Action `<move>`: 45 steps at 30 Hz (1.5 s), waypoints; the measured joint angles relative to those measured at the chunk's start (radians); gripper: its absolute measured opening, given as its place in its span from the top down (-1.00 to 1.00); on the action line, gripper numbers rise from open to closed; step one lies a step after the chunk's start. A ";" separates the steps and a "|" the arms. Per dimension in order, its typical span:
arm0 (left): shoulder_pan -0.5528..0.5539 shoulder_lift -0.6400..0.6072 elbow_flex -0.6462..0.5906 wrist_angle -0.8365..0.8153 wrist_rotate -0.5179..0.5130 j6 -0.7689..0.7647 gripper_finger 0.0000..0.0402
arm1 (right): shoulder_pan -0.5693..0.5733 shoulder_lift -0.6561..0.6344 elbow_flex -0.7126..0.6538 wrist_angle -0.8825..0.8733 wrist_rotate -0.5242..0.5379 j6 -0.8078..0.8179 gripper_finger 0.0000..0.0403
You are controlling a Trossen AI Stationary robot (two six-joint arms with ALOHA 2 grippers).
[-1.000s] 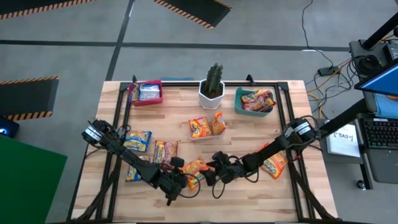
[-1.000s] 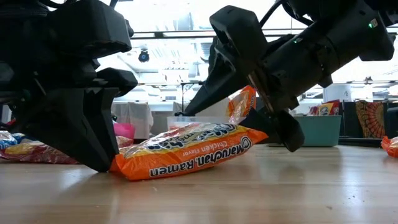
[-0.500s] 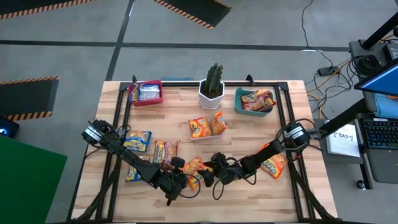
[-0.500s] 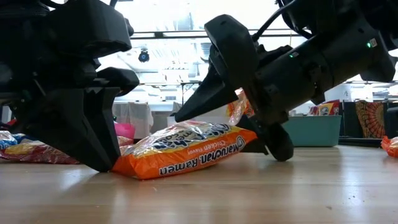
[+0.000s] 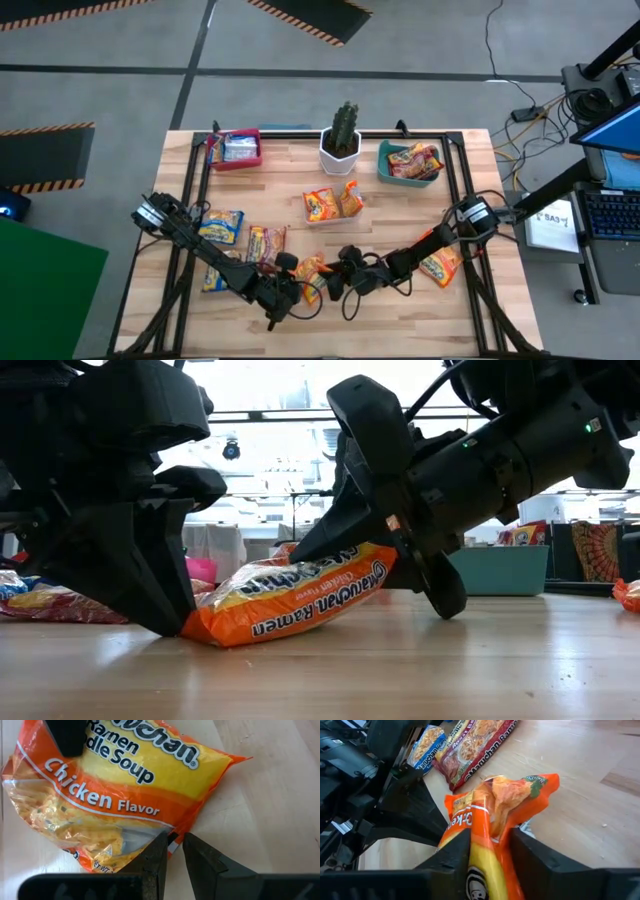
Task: Sort Maruchan noodles
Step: Put the orange noodle pack into the transparent bin
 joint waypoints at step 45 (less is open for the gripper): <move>-0.007 -0.746 -0.078 -0.153 -0.431 0.250 0.74 | -0.030 -0.183 0.001 0.097 0.014 -0.417 0.96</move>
